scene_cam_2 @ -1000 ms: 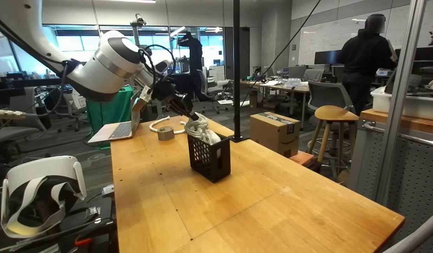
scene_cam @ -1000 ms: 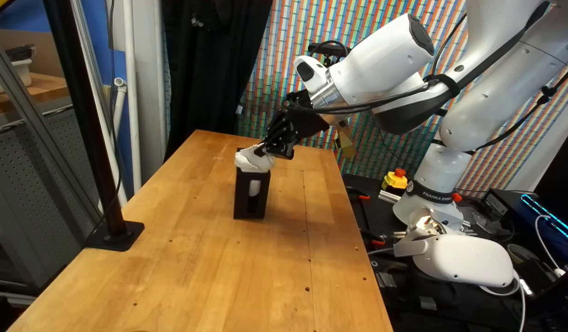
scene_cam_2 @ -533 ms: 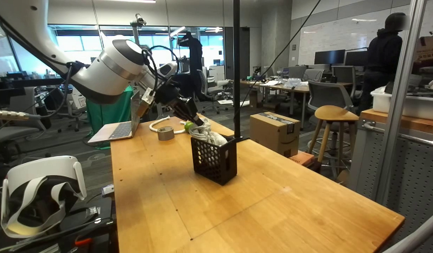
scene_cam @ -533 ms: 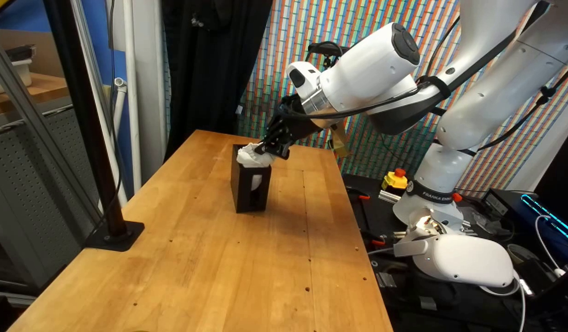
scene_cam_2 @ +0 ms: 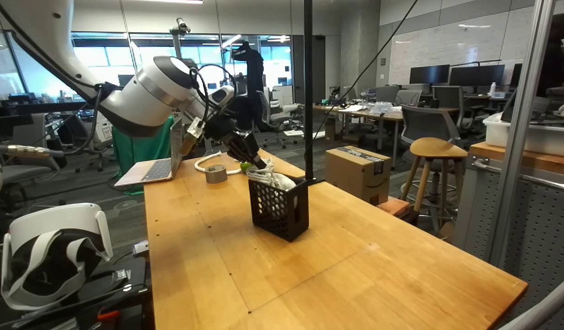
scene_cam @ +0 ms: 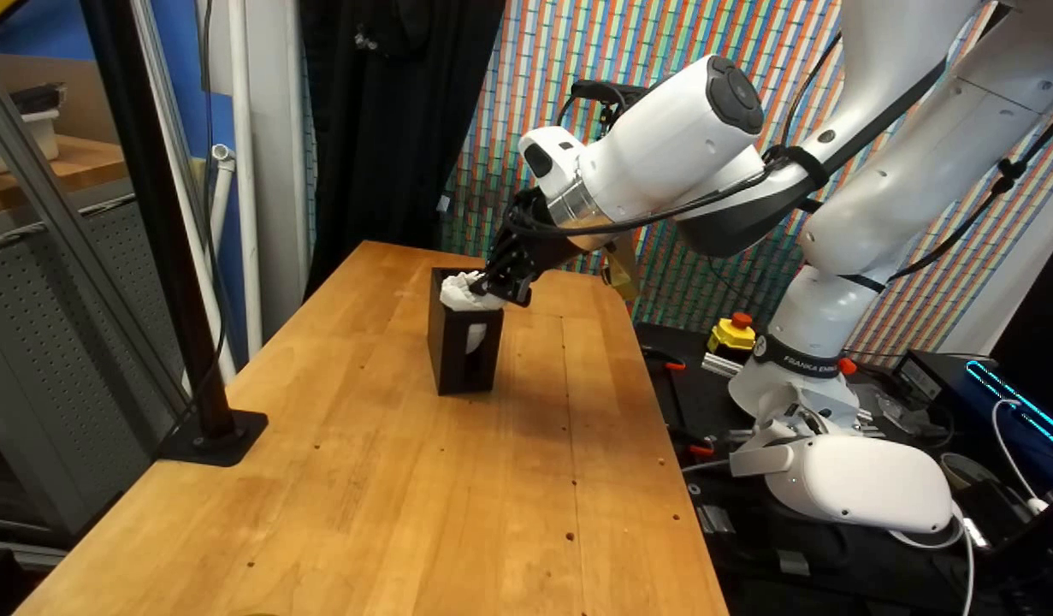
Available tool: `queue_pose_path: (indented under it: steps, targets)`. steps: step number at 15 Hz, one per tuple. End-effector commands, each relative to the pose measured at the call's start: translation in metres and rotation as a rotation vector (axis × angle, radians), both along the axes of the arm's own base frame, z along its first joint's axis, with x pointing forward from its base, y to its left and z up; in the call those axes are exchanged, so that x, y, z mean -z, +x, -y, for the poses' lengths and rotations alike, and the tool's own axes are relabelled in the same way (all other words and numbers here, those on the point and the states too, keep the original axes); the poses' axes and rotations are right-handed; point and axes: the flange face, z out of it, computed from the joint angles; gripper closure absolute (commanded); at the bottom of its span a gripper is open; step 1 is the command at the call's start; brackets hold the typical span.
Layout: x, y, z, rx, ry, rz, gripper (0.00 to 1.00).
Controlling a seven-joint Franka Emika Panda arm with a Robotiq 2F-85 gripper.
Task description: Put the marker on the cloth, fold the cloth and put it in the box
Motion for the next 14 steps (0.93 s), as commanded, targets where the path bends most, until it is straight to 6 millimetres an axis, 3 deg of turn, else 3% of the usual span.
queue_pose_path:
  steps: [1,9,14]
  targets:
    - [0.013,0.007,-0.001,0.006,-0.018,-0.054,0.91]
    - [0.051,-0.009,0.000,0.001,-0.079,-0.200,0.92]
    - [0.055,-0.005,-0.007,-0.055,-0.089,-0.264,0.92]
